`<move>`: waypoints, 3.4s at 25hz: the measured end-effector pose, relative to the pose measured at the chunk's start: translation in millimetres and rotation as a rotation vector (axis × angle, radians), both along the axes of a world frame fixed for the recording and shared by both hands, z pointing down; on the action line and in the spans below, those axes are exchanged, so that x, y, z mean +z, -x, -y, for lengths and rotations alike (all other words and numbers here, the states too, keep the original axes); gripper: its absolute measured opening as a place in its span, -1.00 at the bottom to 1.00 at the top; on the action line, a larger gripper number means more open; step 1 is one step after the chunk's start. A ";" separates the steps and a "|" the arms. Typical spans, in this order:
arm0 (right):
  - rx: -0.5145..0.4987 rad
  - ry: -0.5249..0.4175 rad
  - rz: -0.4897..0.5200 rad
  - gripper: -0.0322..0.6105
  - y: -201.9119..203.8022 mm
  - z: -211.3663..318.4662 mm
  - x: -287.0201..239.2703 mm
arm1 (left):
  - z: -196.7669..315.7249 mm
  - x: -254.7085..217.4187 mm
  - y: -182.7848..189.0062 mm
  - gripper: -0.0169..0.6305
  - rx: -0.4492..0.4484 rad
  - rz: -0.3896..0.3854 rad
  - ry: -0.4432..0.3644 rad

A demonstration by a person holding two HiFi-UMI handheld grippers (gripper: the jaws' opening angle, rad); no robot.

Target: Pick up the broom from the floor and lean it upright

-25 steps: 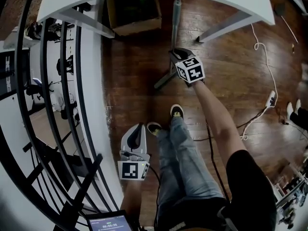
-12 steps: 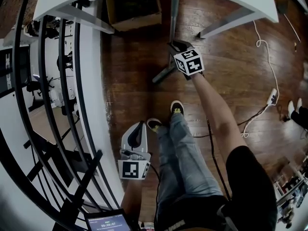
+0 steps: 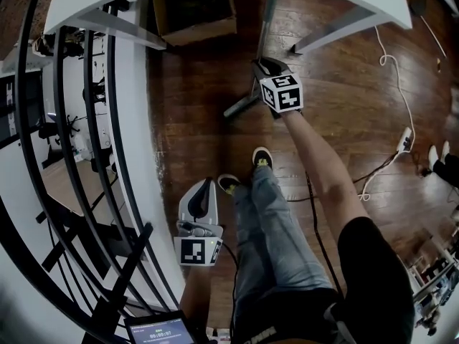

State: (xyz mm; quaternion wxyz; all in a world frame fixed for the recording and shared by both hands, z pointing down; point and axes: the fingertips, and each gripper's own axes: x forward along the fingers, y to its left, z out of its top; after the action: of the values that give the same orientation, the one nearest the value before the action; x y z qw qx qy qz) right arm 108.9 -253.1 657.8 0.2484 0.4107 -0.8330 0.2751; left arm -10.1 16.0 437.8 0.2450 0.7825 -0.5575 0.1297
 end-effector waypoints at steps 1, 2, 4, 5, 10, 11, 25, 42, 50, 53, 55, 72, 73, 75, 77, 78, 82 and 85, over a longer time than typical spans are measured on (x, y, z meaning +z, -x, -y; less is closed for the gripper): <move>0.017 0.000 0.008 -0.64 -1.6 2.9 -1.7 | 1.0 1.1 -0.9 -0.89 0.002 -0.001 0.001; 0.029 0.004 0.012 -0.64 -2.7 5.3 -2.3 | 1.1 2.8 -2.2 -0.89 0.005 -0.001 0.005; 0.030 0.015 0.008 -0.64 -3.7 7.8 -0.2 | -1.1 6.1 -5.1 -0.89 0.011 -0.001 0.017; 0.021 0.021 0.004 -0.64 -3.4 8.6 1.1 | -2.1 6.7 -6.6 -0.89 0.012 -0.002 0.021; -0.028 0.028 0.000 -0.63 0.1 11.3 2.3 | -3.4 7.1 -11.8 -0.89 0.013 -0.009 0.024; -0.034 0.028 0.001 -0.62 0.5 11.3 2.6 | -3.4 7.0 -12.3 -0.89 0.015 -0.009 0.022; -0.029 0.019 -0.005 -0.44 -0.4 19.3 3.5 | -3.7 4.3 -10.0 -0.89 0.014 -0.009 0.015; -0.251 -0.103 0.133 -0.11 -15.3 -115.3 -153.3 | -19.1 -92.9 10.5 -0.89 -0.028 -0.029 -0.069; -0.300 -0.240 0.351 -0.87 -13.4 -221.1 -397.1 | -35.3 -229.3 -10.9 -0.89 -0.045 -0.030 -0.208; -0.279 -0.271 0.408 -0.89 8.4 -256.2 -442.3 | -46.7 -271.8 -11.6 -0.89 -0.034 -0.034 -0.293; -0.289 -0.295 0.424 -0.89 21.7 -272.4 -455.6 | -51.5 -281.2 -14.4 -0.89 -0.030 -0.042 -0.319; -0.442 -0.324 0.606 -0.78 51.7 -300.5 -509.6 | -55.9 -302.0 -20.3 -0.89 -0.092 -0.004 -0.418; -0.441 -0.323 0.607 -0.78 52.7 -299.7 -510.2 | -54.6 -302.5 -19.2 -0.89 -0.095 0.002 -0.425; -0.439 -0.322 0.601 -0.78 53.3 -298.5 -509.9 | -53.4 -304.4 -18.4 -0.89 -0.095 0.009 -0.433; -0.434 -0.322 0.601 -0.78 51.1 -296.7 -509.5 | -52.3 -306.7 -20.3 -0.89 -0.090 0.007 -0.438; -0.432 -0.324 0.603 -0.78 49.6 -295.6 -509.1 | -51.6 -307.6 -21.3 -0.89 -0.087 0.006 -0.441; -0.415 -0.330 0.578 -0.78 44.4 -291.6 -505.9 | -51.2 -313.6 -22.9 -0.89 -0.079 0.003 -0.454; -0.407 -0.334 0.560 -0.78 42.9 -290.5 -506.0 | -50.6 -313.1 -23.8 -0.89 -0.076 0.008 -0.452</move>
State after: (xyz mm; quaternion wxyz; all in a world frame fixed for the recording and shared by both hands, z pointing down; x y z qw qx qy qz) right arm 66.0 37.4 151.8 -0.0097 0.1807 -0.9664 0.1824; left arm 13.7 66.6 124.7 0.0661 0.7955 -0.6023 -0.0048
